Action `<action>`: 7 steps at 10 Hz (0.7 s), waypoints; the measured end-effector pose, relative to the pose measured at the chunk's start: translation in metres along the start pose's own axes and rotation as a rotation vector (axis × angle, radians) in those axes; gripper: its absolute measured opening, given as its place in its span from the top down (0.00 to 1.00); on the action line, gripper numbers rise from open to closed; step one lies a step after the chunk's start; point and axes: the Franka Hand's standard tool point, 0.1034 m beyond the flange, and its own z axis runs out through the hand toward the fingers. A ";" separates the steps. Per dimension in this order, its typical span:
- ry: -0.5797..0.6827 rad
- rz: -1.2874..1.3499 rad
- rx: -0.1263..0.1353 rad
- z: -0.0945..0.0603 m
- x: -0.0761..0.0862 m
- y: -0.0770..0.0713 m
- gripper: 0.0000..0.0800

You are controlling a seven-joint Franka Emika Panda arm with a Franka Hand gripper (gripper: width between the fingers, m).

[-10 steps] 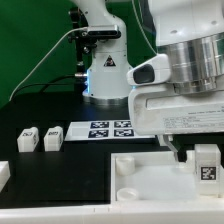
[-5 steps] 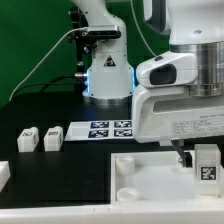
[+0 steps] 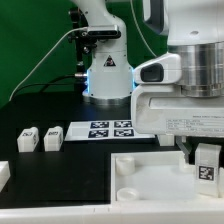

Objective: Assemble one leg

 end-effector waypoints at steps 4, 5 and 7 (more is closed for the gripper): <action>-0.017 0.746 0.049 0.001 0.000 0.004 0.63; -0.037 0.918 0.058 0.002 -0.002 0.002 0.63; -0.042 0.926 0.062 0.002 -0.003 0.002 0.60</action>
Offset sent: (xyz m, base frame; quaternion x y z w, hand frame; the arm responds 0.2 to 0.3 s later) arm 0.0101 -0.0006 -0.0065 0.0377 0.0042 0.4587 0.8878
